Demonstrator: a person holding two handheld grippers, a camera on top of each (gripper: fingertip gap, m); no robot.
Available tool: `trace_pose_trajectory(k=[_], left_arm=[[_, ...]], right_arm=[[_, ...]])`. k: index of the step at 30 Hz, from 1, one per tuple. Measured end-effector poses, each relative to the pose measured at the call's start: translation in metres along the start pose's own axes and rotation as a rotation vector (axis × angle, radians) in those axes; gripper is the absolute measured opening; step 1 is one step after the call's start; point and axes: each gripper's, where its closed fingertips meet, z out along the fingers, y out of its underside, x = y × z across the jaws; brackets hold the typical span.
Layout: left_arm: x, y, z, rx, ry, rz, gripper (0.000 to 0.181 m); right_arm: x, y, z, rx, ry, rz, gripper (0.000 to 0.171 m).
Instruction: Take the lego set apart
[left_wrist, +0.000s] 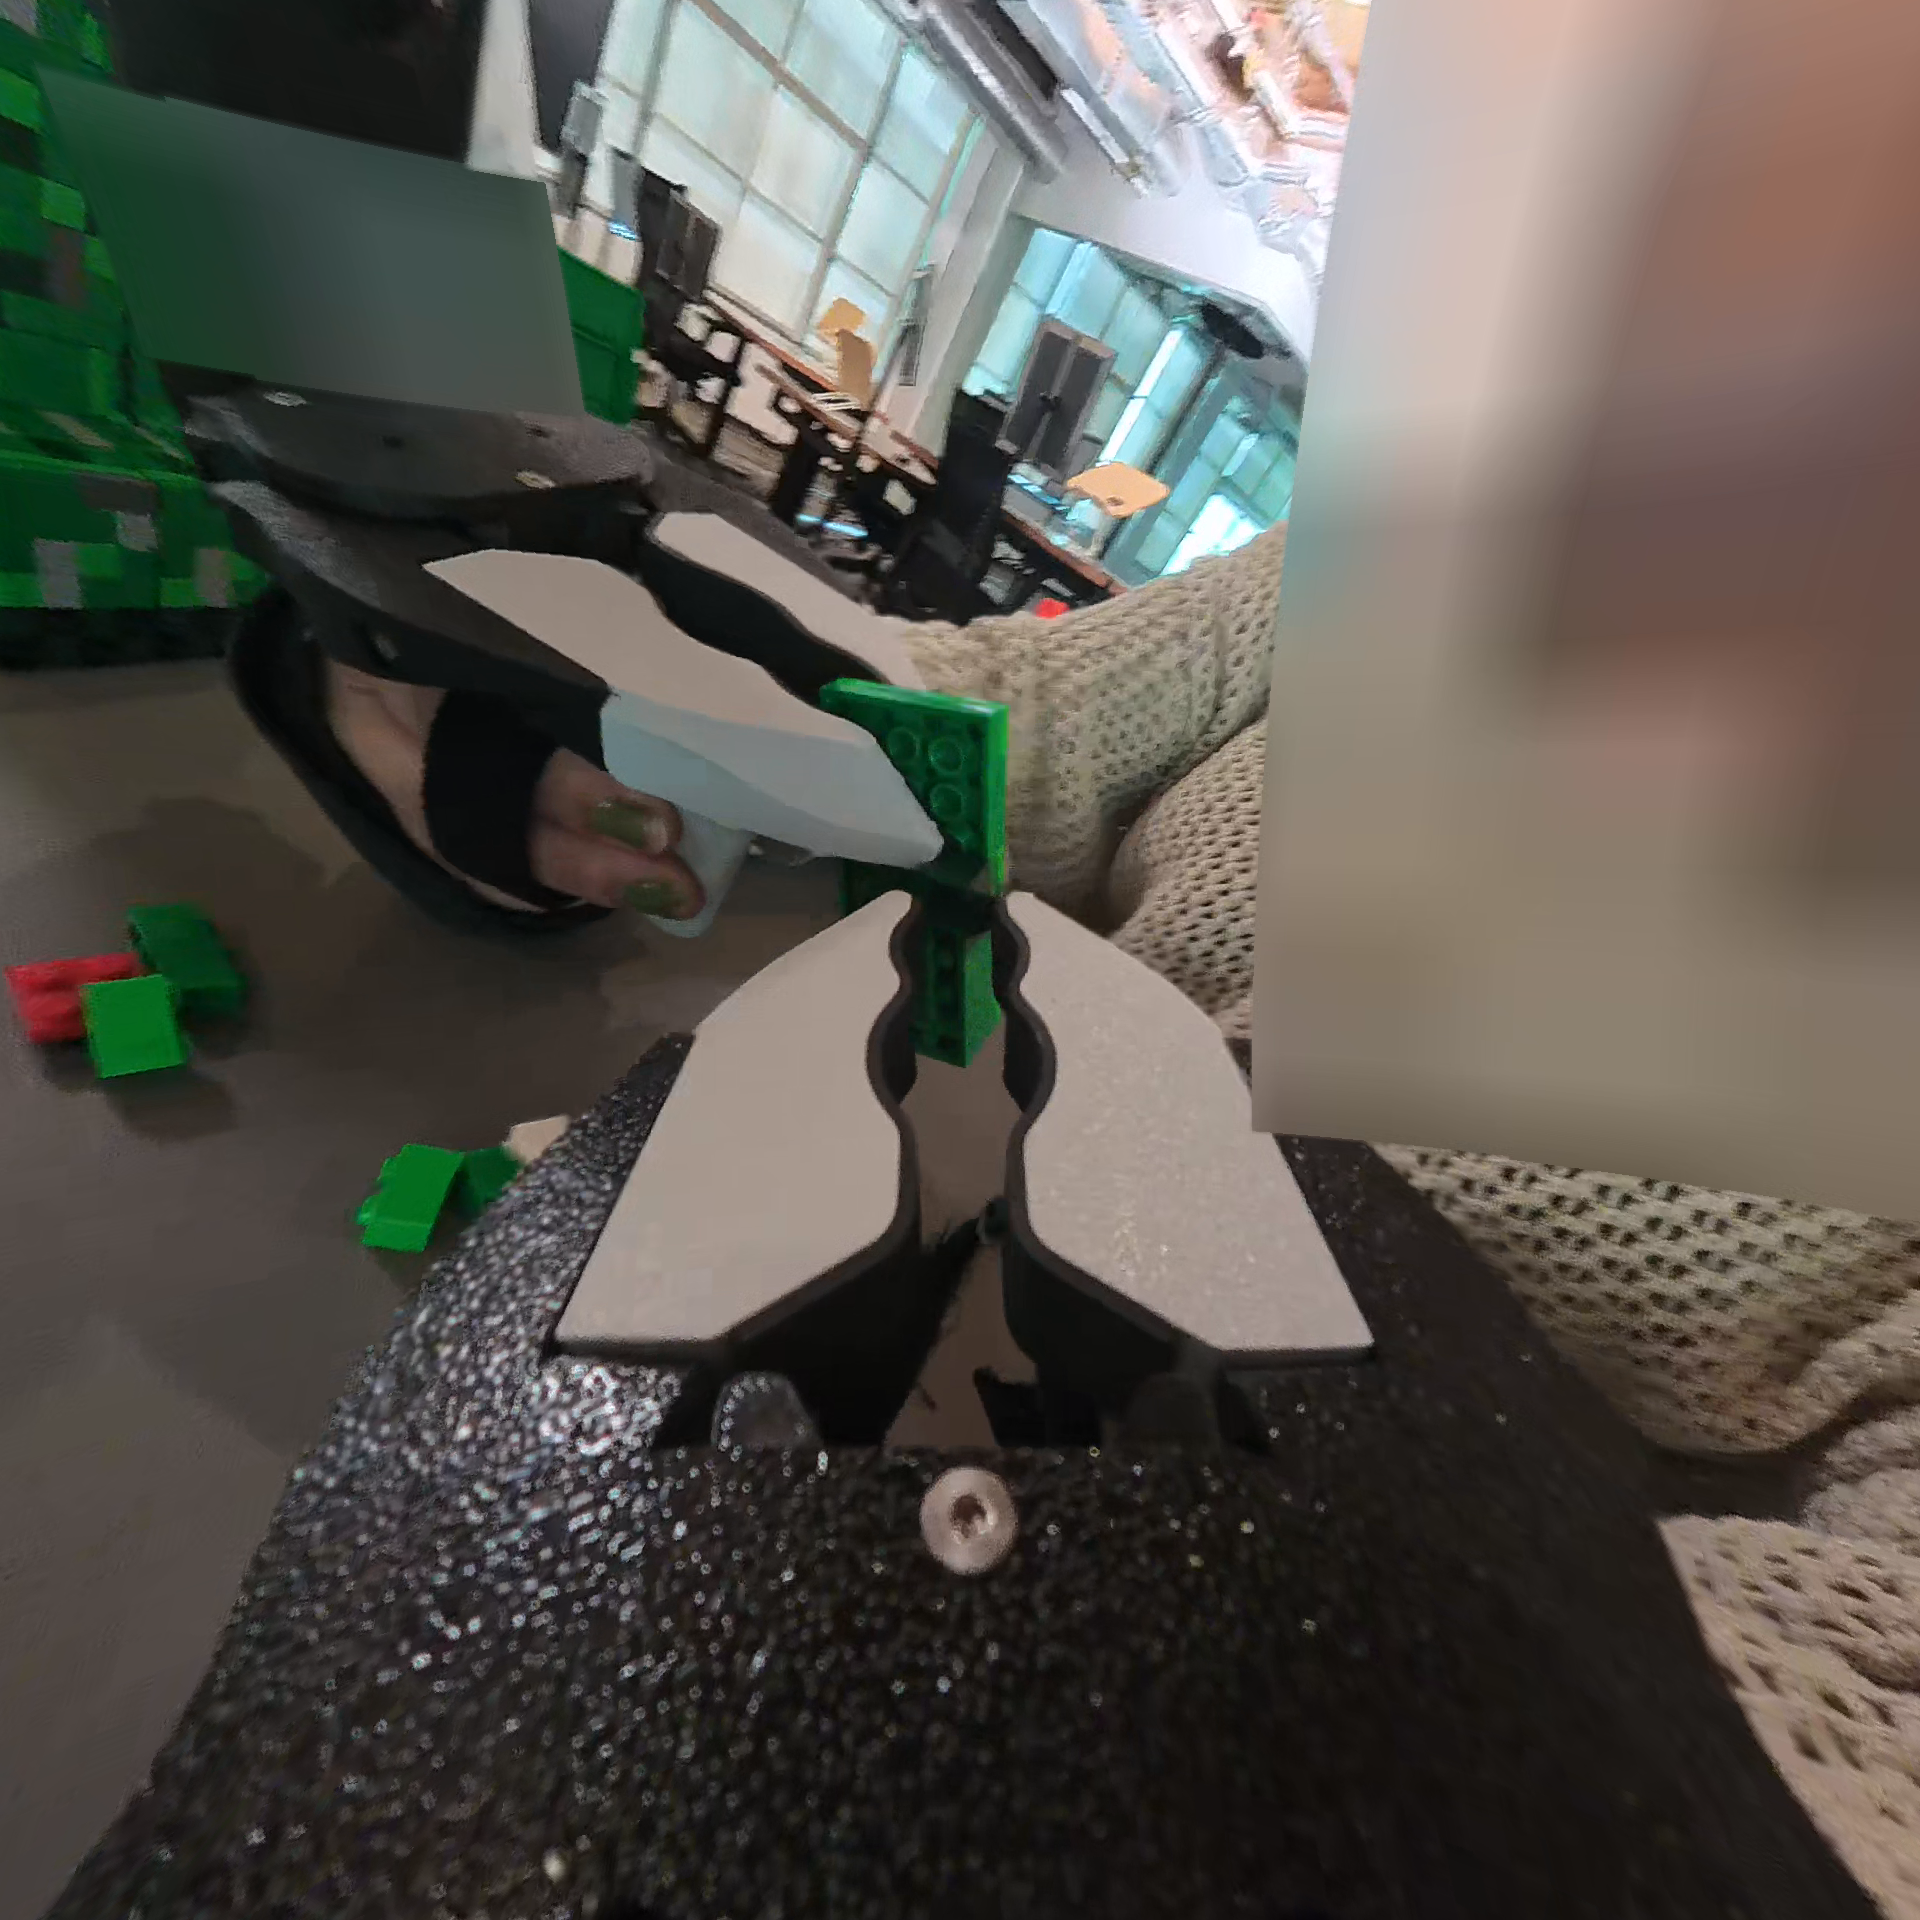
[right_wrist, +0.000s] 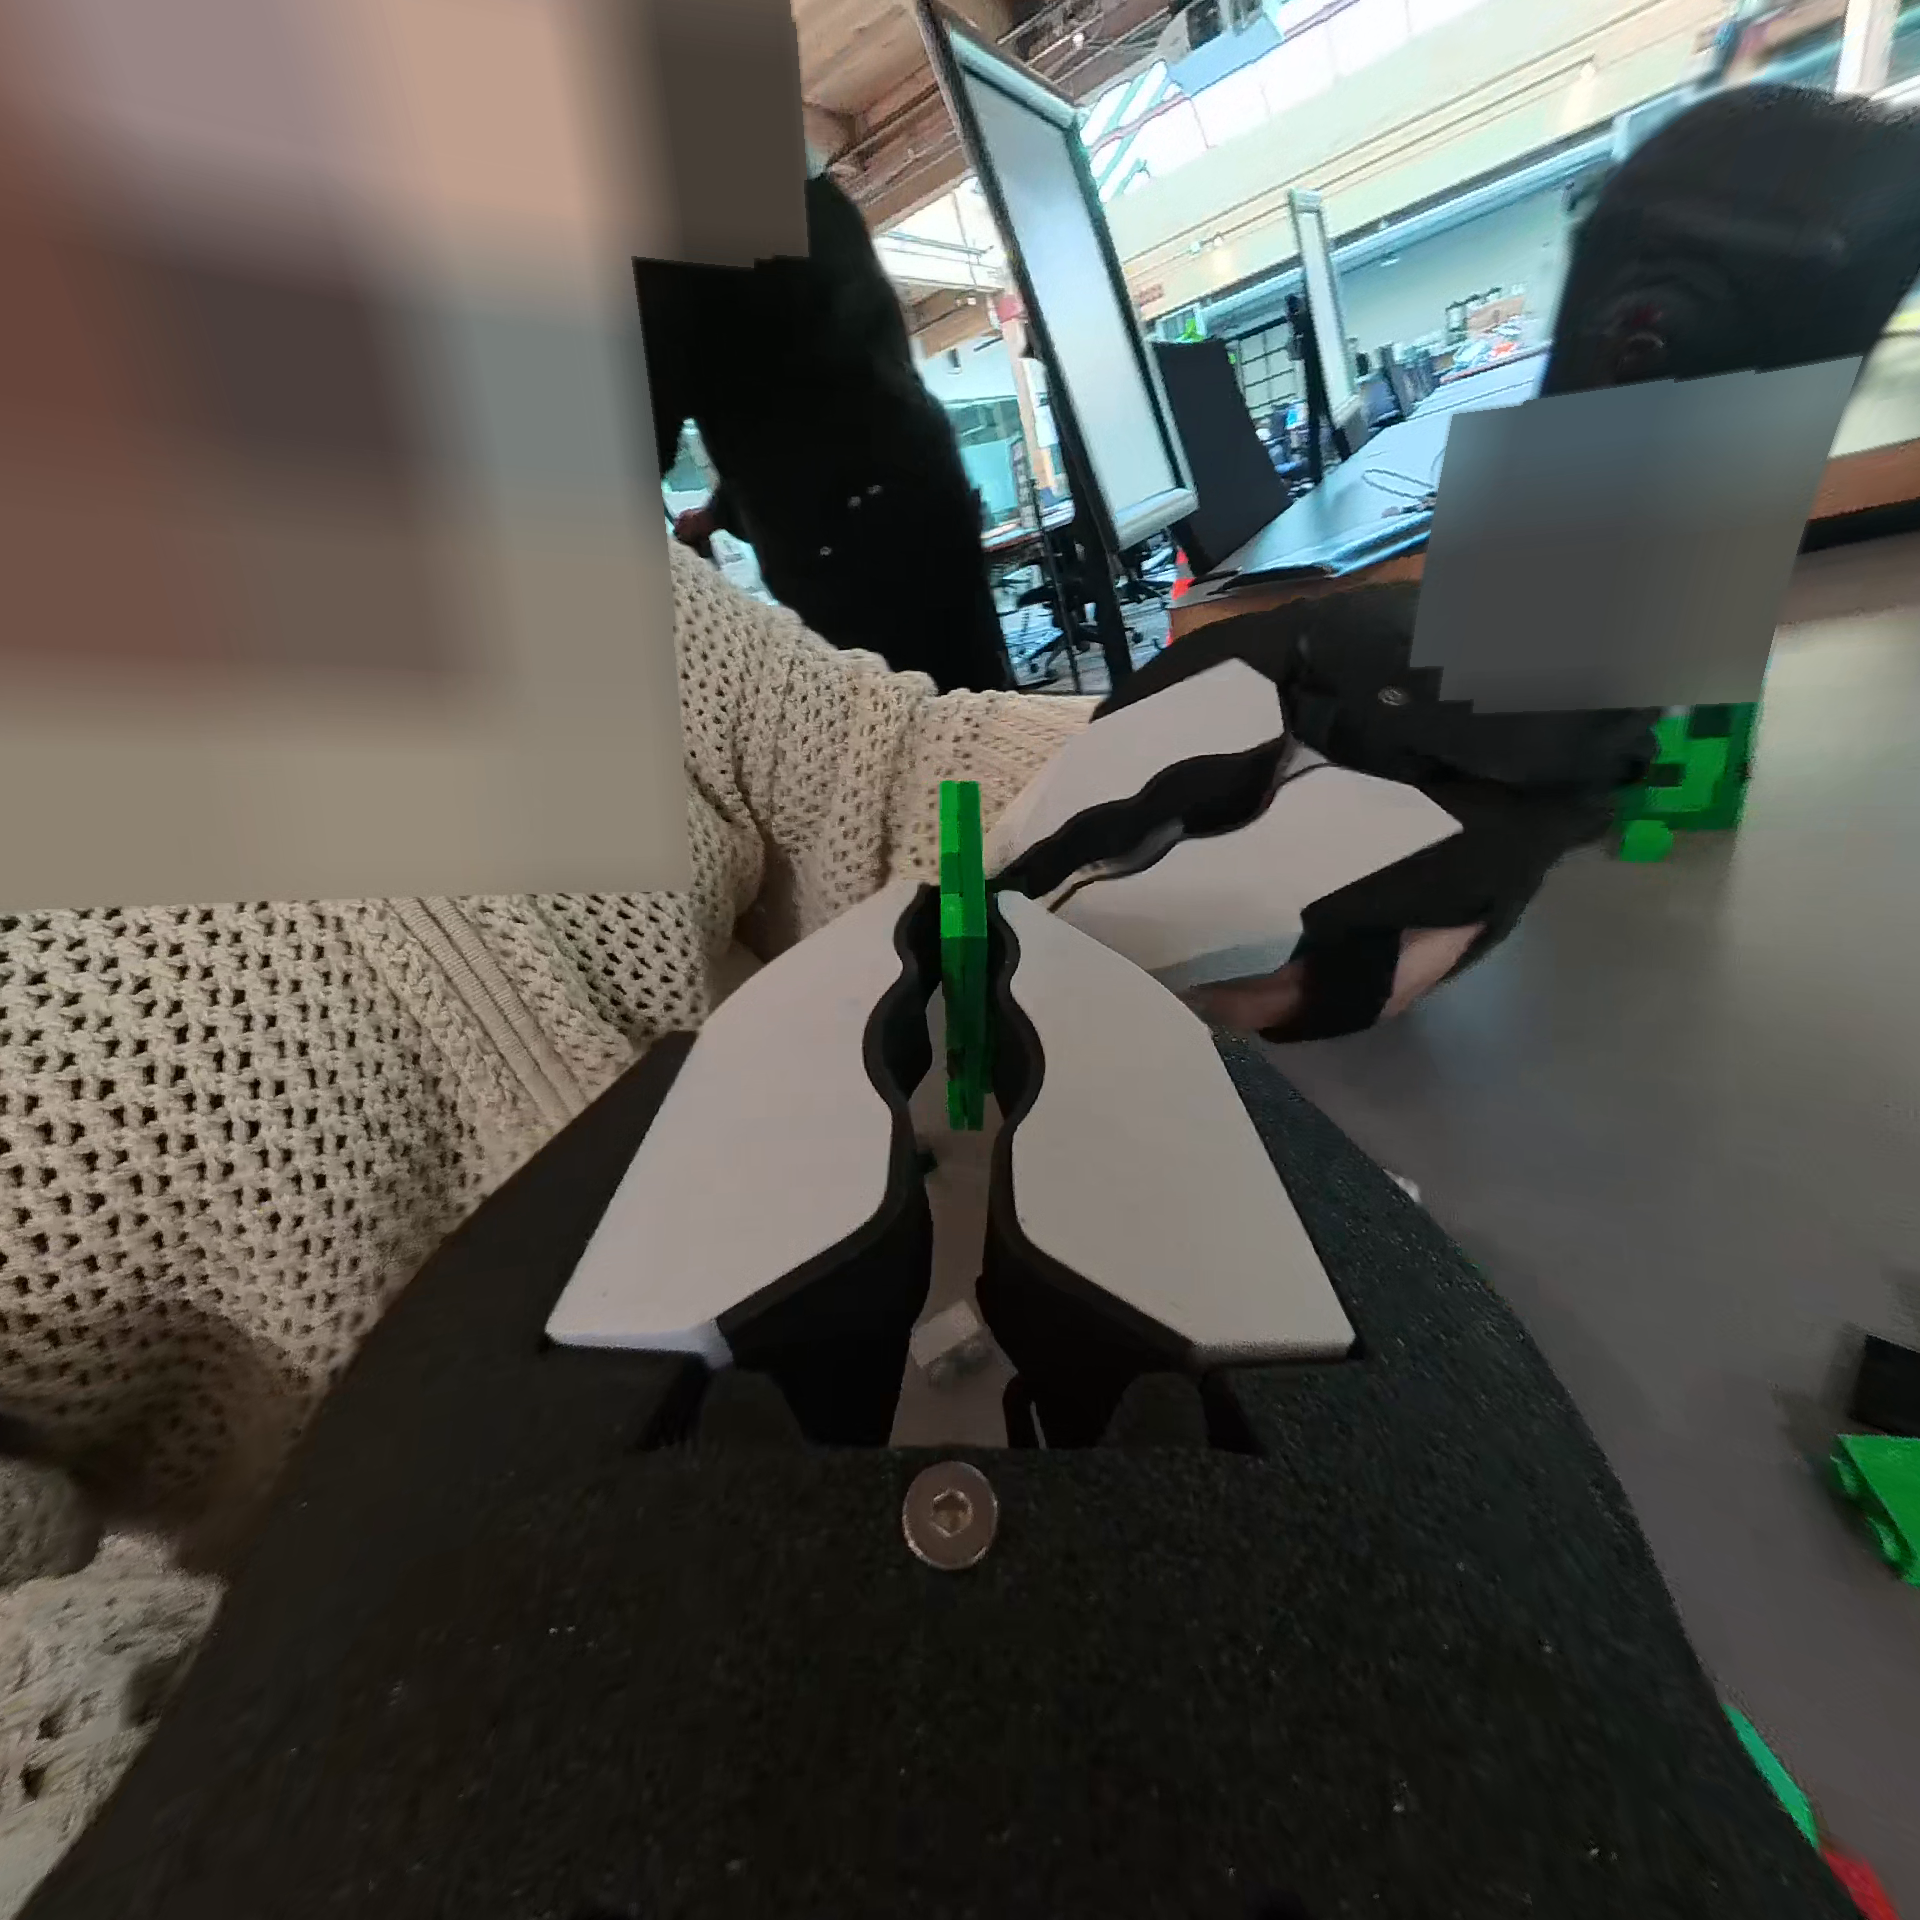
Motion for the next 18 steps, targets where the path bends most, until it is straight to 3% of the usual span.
trace_pose_trajectory(k=[7, 10, 14, 18], left_arm=[[-0.033, -0.003, -0.031, -0.072, -0.386, 0.102, 0.007], [-0.053, 0.016, -0.052, -0.217, -0.574, 0.06, 0.007], [-0.061, 0.035, -0.065, -0.344, -0.673, 0.032, 0.007], [-0.067, 0.04, -0.068, -0.37, -0.713, 0.033, 0.008]], right_arm=[[0.024, -0.001, -0.013, -0.015, 0.203, -0.077, 0.006], [0.029, -0.004, -0.017, -0.001, 0.246, -0.089, 0.006], [0.037, -0.004, -0.023, -0.01, 0.319, -0.102, 0.006], [0.054, -0.001, -0.031, -0.06, 0.464, -0.12, 0.005]])
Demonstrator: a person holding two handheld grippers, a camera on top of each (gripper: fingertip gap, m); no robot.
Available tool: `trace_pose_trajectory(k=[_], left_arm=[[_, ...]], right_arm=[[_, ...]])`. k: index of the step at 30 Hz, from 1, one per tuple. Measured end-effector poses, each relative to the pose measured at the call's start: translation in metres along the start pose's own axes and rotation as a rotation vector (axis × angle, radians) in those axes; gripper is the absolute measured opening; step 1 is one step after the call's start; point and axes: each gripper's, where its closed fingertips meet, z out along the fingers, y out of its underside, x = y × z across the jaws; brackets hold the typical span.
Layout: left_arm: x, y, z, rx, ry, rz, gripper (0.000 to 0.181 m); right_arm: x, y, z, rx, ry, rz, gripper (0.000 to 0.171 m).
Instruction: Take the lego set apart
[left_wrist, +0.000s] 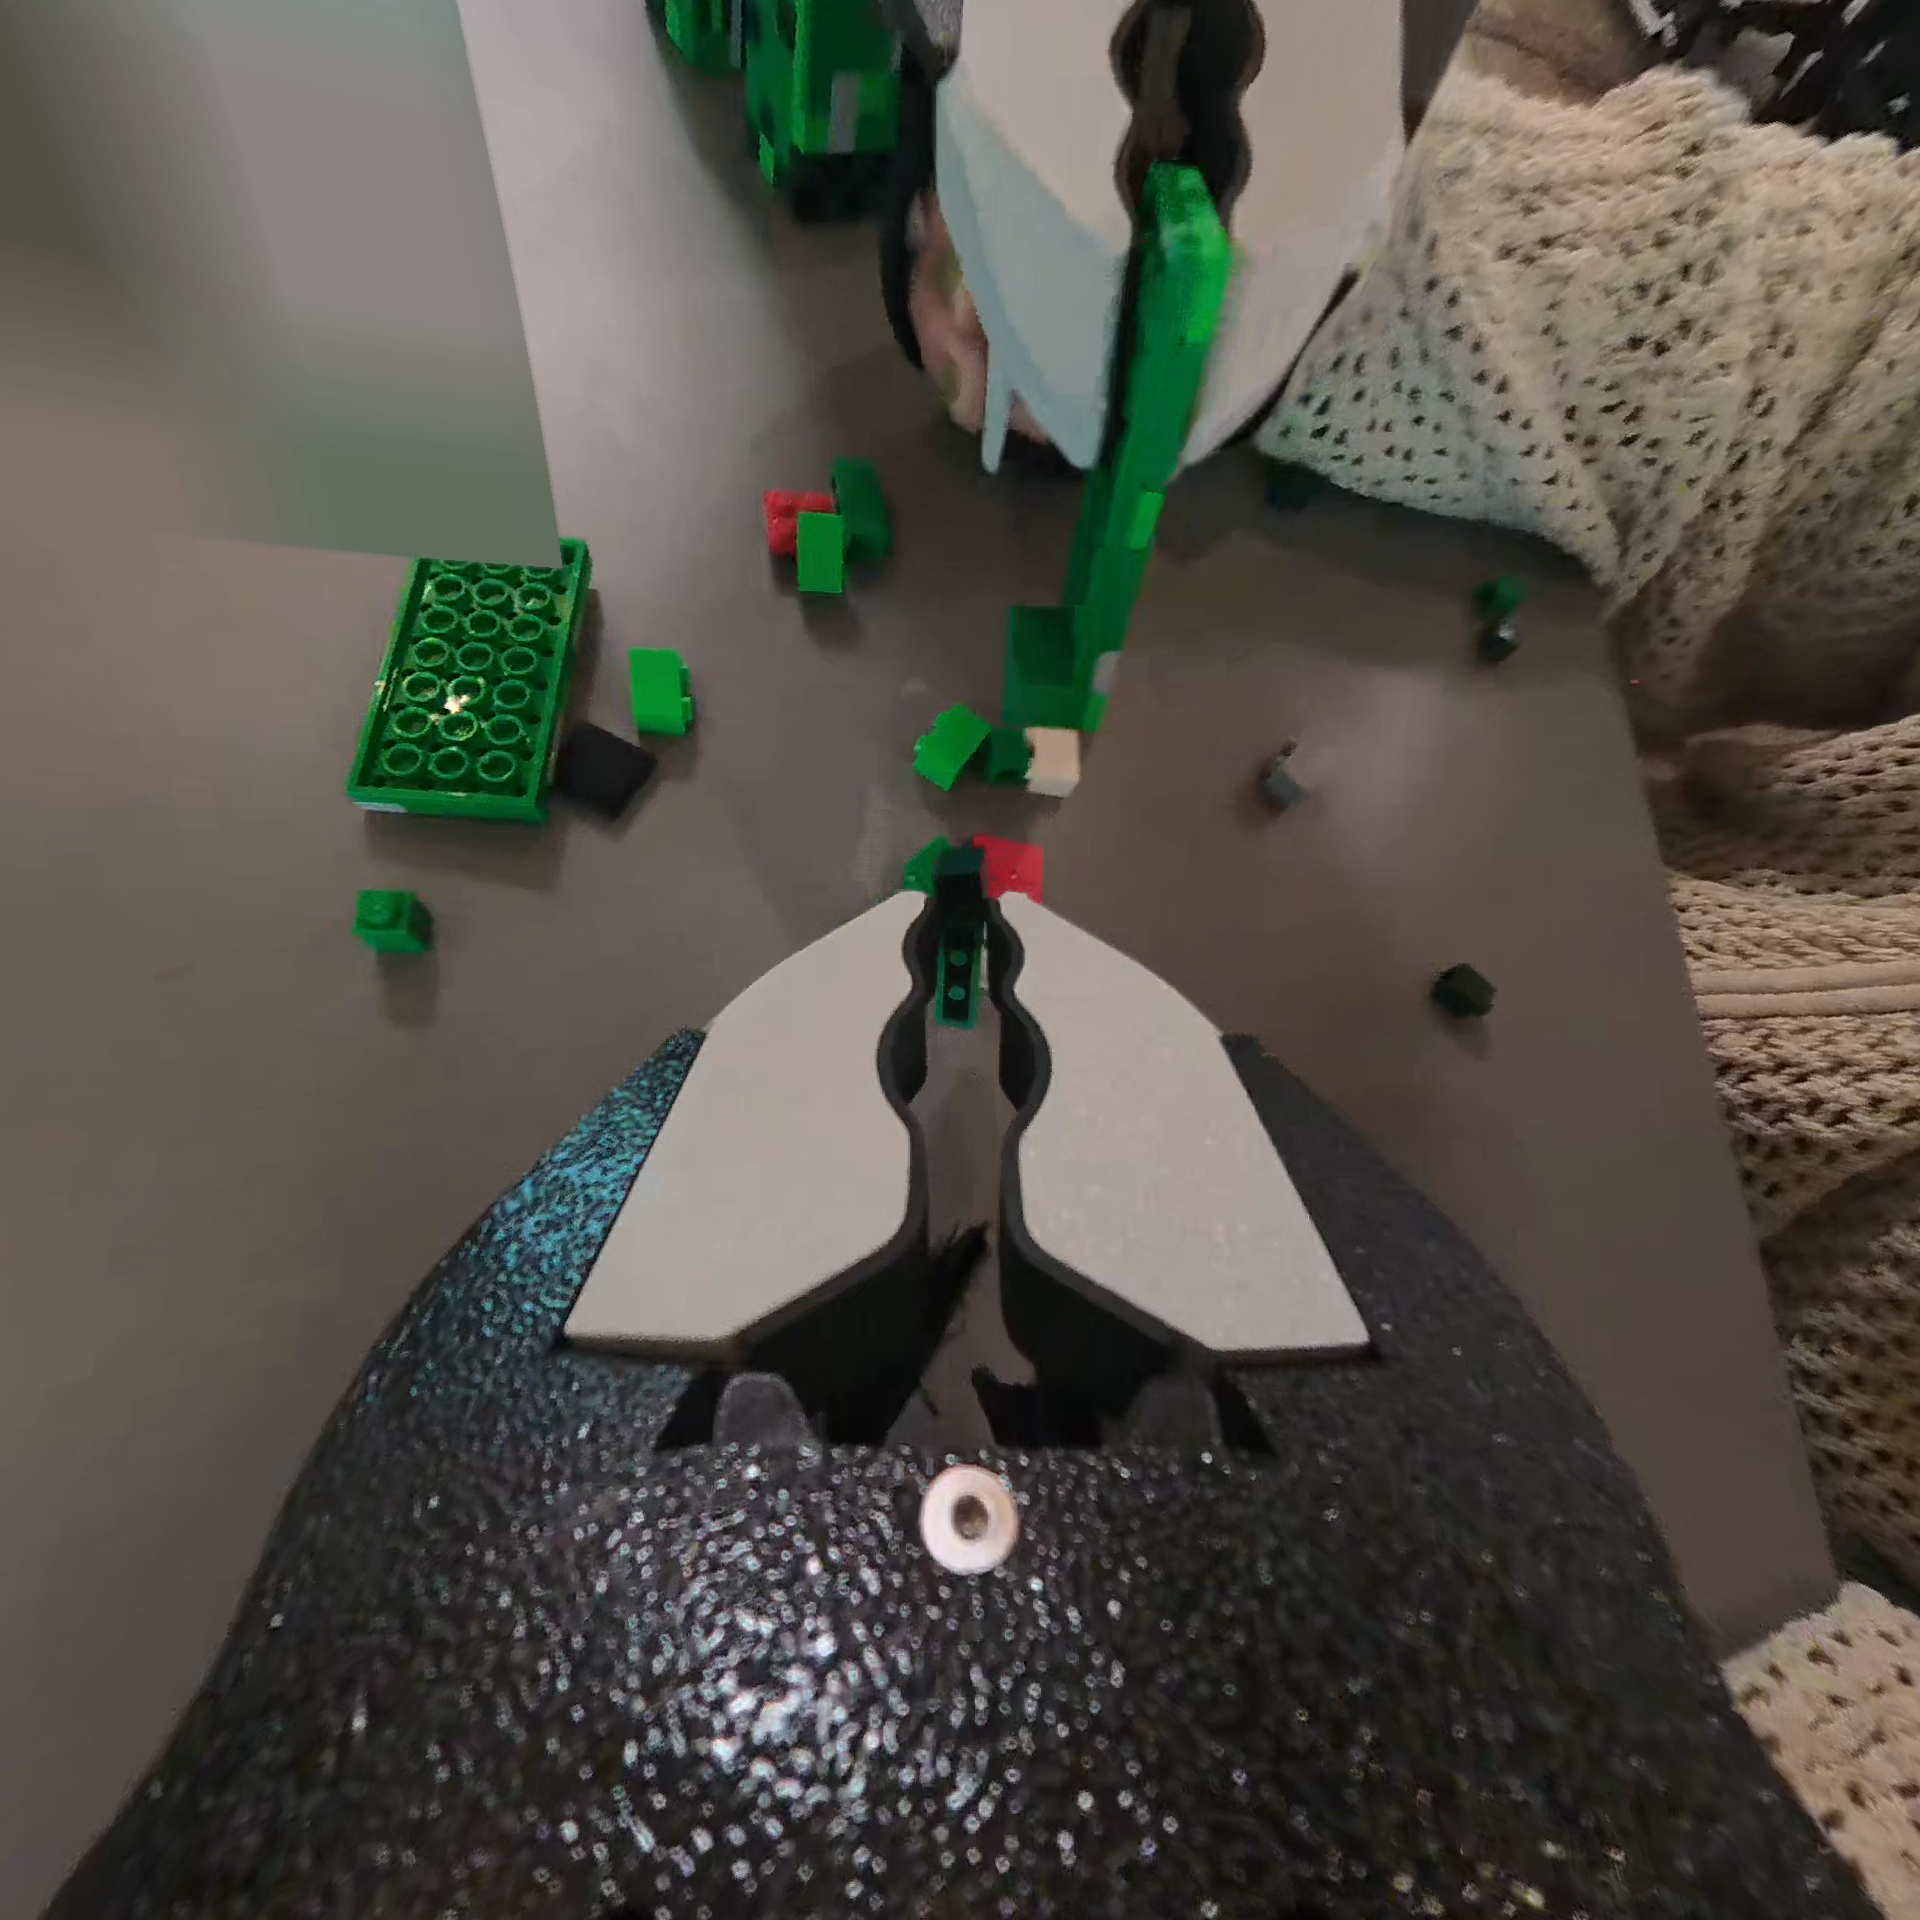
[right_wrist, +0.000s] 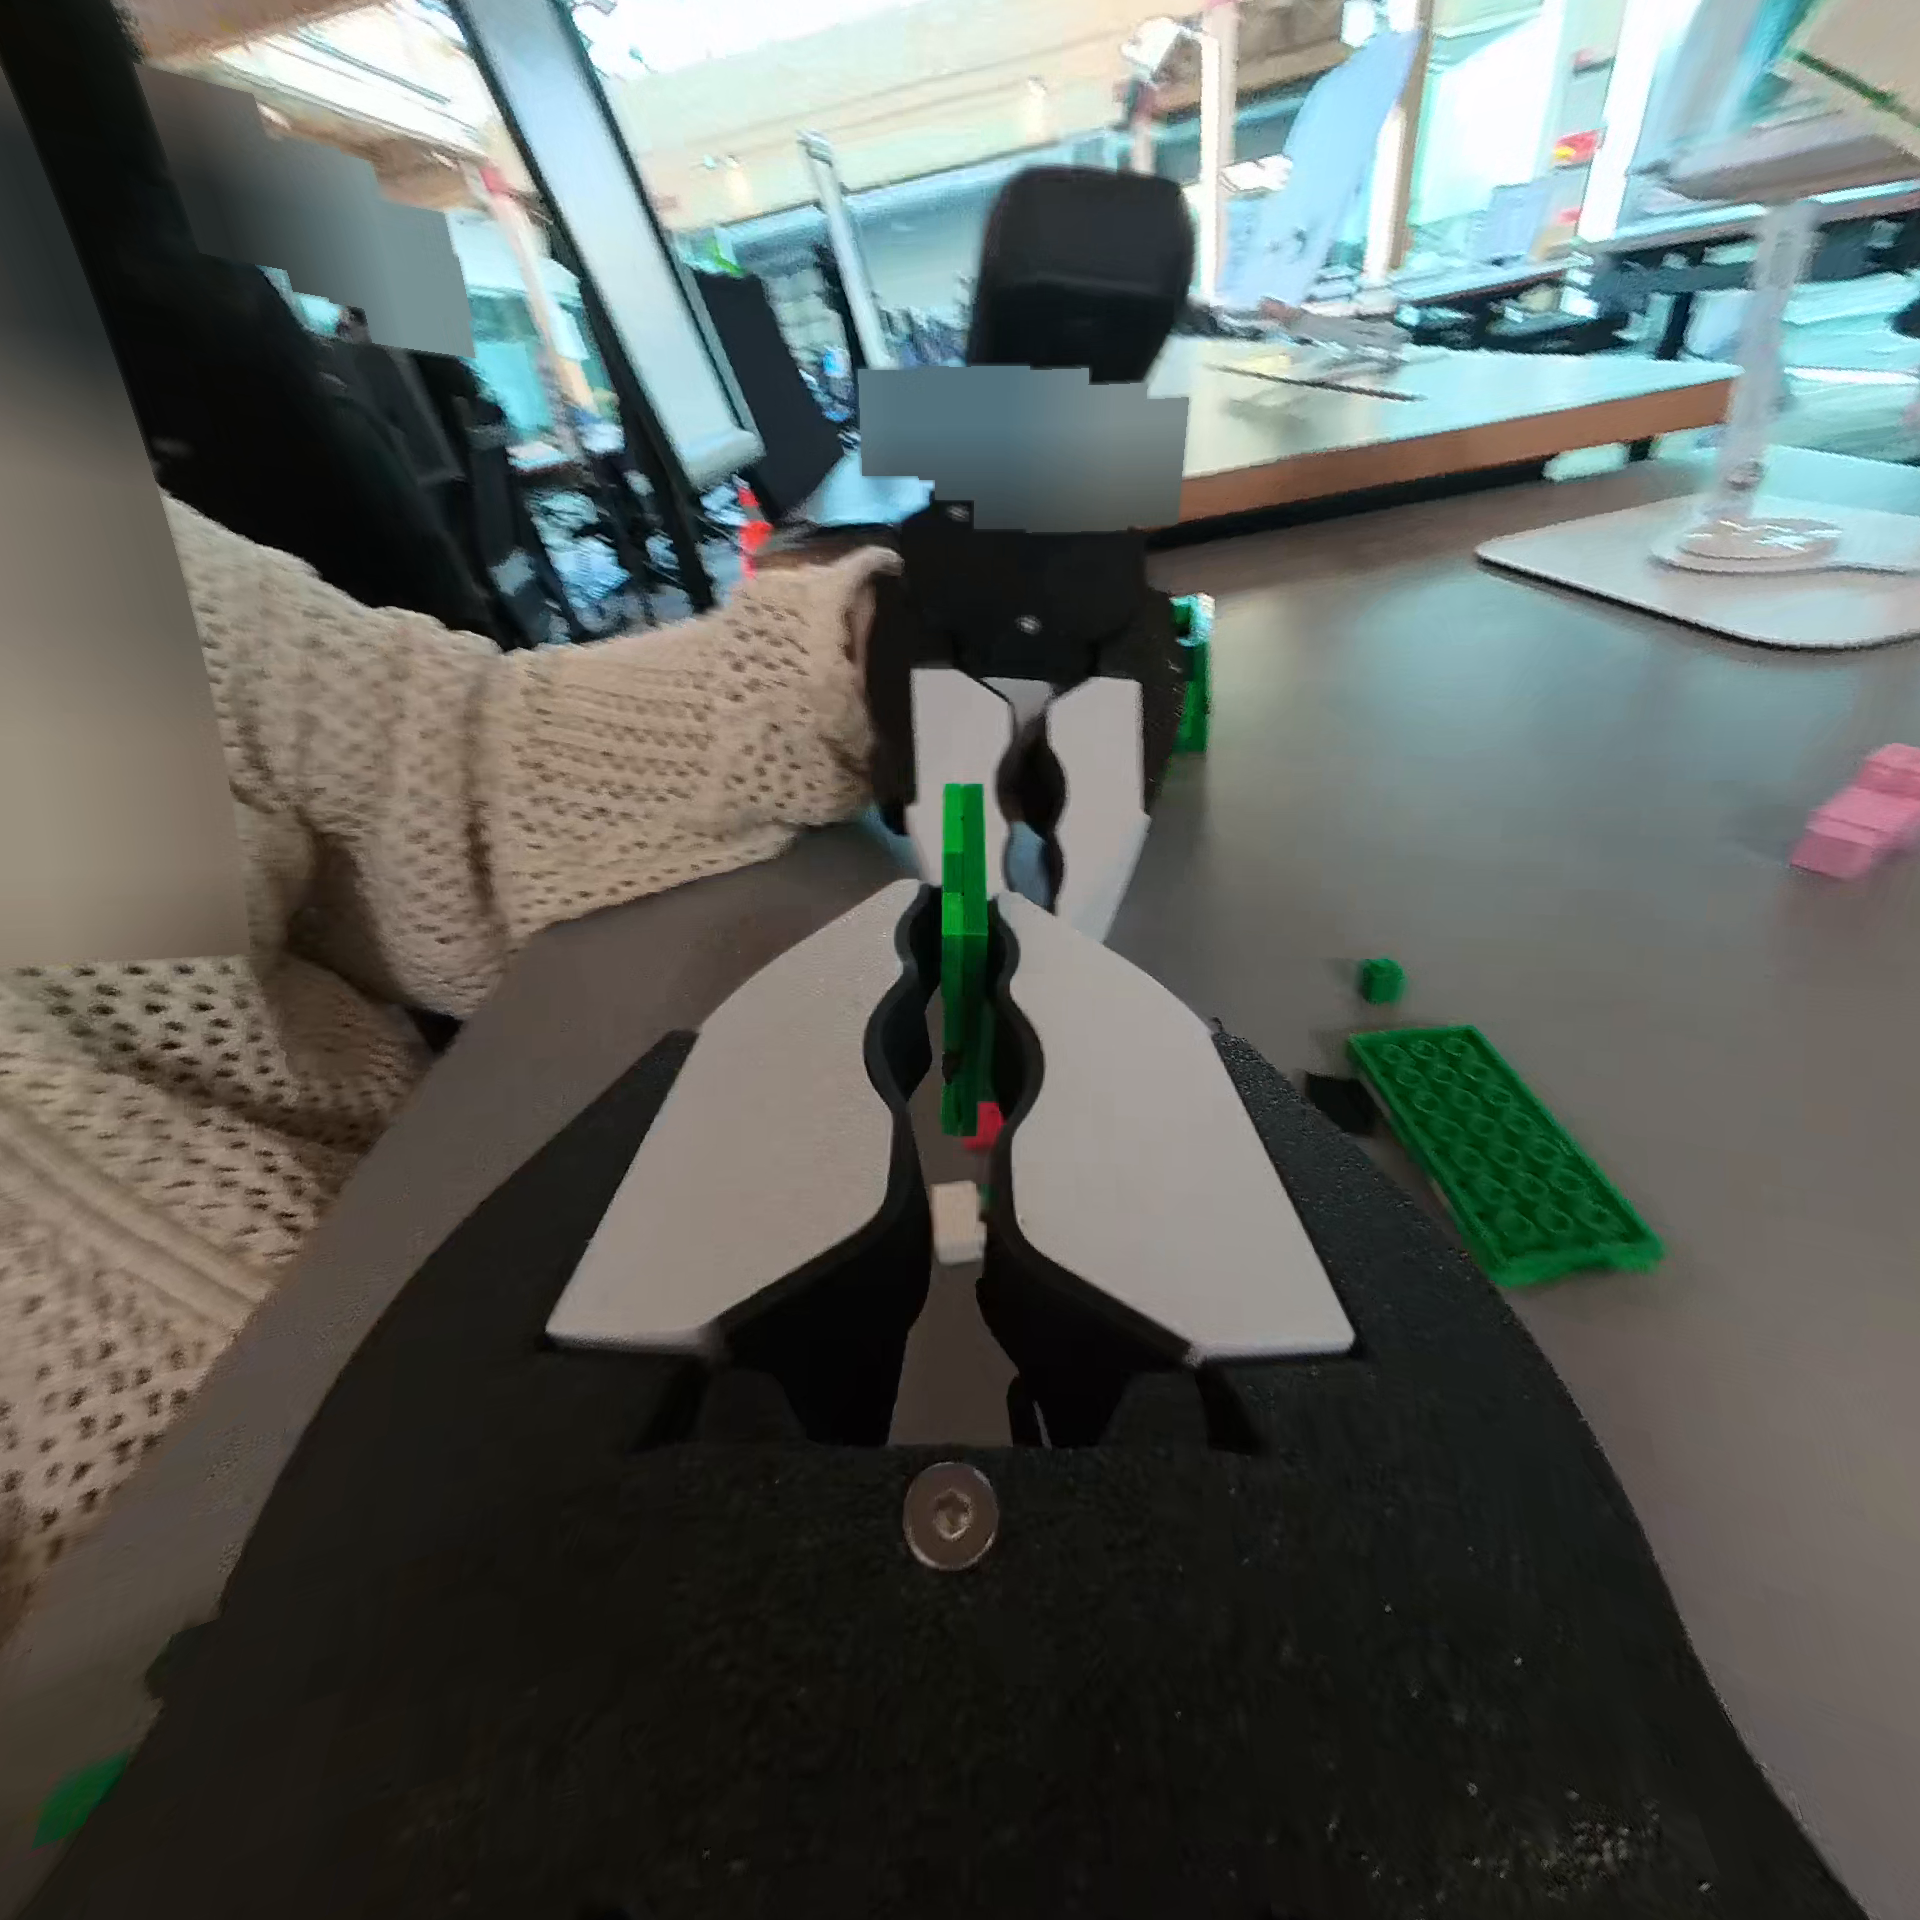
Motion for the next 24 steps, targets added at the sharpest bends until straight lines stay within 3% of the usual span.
trace_pose_trajectory(k=[5, 11, 13, 15, 24], left_arm=[[-0.01, 0.002, 0.001, -0.027, -0.098, 0.08, 0.007], [-0.013, -0.008, -0.002, 0.034, -0.145, 0.16, 0.007], [-0.014, -0.008, -0.001, 0.034, -0.157, 0.19, 0.007], [-0.015, -0.008, 0.001, 0.025, -0.18, 0.233, 0.007], [-0.018, -0.01, 0.006, -0.036, -0.347, 0.513, 0.007]], right_arm=[[0.039, 0.015, -0.007, -0.119, 0.281, 0.102, 0.005], [0.054, 0.037, -0.011, -0.252, 0.408, 0.236, 0.007], [0.057, 0.038, -0.013, -0.276, 0.445, 0.212, 0.03], [0.061, 0.037, -0.016, -0.305, 0.497, 0.146, 0.042], [0.051, 0.023, -0.008, -0.472, 0.634, -0.449, 0.045]])
